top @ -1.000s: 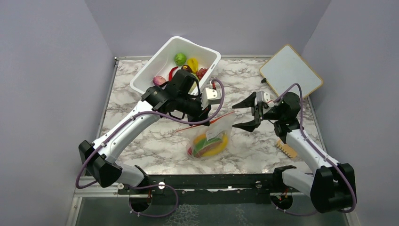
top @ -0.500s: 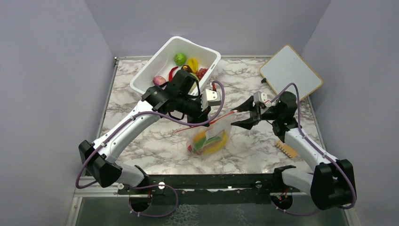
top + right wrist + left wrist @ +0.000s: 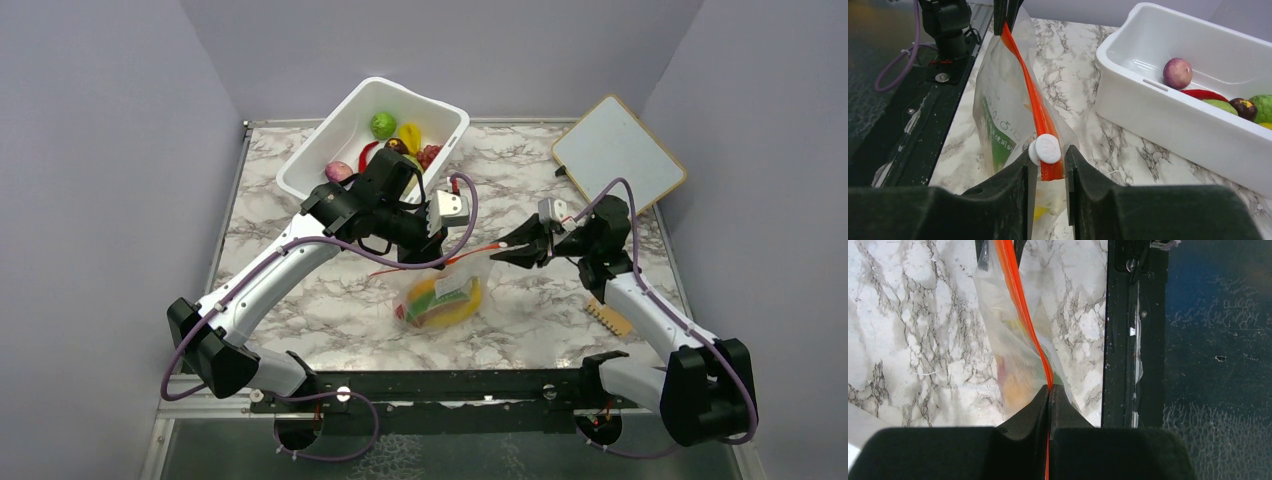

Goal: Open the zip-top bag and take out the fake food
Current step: Unzip the zipper food storage bag at the center of the board.

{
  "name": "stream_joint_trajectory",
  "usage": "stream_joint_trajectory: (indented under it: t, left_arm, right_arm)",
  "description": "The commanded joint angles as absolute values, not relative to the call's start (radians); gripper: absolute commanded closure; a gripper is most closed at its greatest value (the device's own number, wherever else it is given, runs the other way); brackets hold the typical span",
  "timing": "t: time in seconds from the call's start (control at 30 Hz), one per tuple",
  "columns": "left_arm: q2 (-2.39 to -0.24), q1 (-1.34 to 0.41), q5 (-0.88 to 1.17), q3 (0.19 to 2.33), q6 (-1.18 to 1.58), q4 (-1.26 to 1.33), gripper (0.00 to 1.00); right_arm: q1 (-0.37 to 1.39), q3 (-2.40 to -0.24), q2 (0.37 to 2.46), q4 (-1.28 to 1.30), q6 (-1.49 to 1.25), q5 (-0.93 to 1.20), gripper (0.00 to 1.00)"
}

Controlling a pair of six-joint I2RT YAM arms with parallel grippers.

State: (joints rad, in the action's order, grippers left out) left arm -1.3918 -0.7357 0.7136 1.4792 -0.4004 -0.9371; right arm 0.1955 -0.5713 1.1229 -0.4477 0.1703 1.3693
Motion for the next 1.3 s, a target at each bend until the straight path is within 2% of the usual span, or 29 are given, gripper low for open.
stream_joint_trajectory:
  t: [0.0, 0.07, 0.37, 0.4, 0.47, 0.7, 0.8, 0.83, 1.0, 1.03, 1.07, 1.13, 1.27]
  left_arm:
    - [-1.374, -0.744, 0.732, 1.501, -0.427, -0.930, 1.00]
    - [-1.368, -0.744, 0.724, 1.496, -0.431, -0.928, 1.00]
    - [-1.377, -0.744, 0.730, 1.485, -0.438, -0.928, 1.00]
    - [-1.379, -0.744, 0.730, 1.485, -0.439, -0.928, 1.00]
    - [-1.380, -0.744, 0.727, 1.484, -0.441, -0.928, 1.00]
    - [-1.380, -0.744, 0.677, 1.481, -0.426, -0.888, 1.00]
    - [-1.380, -0.744, 0.610, 1.460, -0.357, -0.806, 0.51]
    - [-1.383, -0.745, 0.605, 1.458, -0.334, -0.774, 0.43]
    - [-1.356, -0.745, 0.652, 1.375, -0.161, -0.412, 0.27]
    - [-1.347, -0.744, 0.686, 1.326, -0.143, -0.315, 0.17]
    - [-1.340, -0.744, 0.718, 1.289, -0.126, -0.226, 0.03]
    - [-1.345, -0.749, 0.764, 1.229, -0.079, -0.030, 0.01]
    - [-1.405, -0.785, 0.767, 1.227, -0.077, 0.059, 0.01]
  right_arm:
    - [0.201, -0.551, 1.092, -0.456, 0.181, 1.344, 0.76]
    - [0.201, -0.539, 1.080, -0.453, 0.179, 1.328, 0.80]
    - [0.201, -0.481, 1.028, -0.517, 0.107, 1.285, 0.79]
    - [0.201, -0.473, 1.025, -0.525, 0.098, 1.279, 0.83]
    - [0.201, -0.464, 1.023, -0.538, 0.091, 1.289, 0.97]
    - [0.201, -0.439, 0.998, -0.559, 0.019, 1.249, 0.99]
    - [0.201, -0.447, 0.986, -0.553, -0.101, 1.194, 0.99]
    - [0.201, -0.451, 0.988, -0.543, -0.131, 1.176, 0.99]
    - [0.201, -0.444, 0.977, -0.508, -0.245, 1.153, 0.99]
    - [0.201, -0.436, 0.974, -0.517, -0.258, 1.156, 0.99]
    - [0.201, -0.432, 0.969, -0.515, -0.261, 1.157, 0.99]
    - [0.201, -0.435, 0.957, -0.471, -0.242, 1.151, 0.99]
    - [0.201, -0.465, 0.945, -0.377, -0.195, 1.162, 0.99]
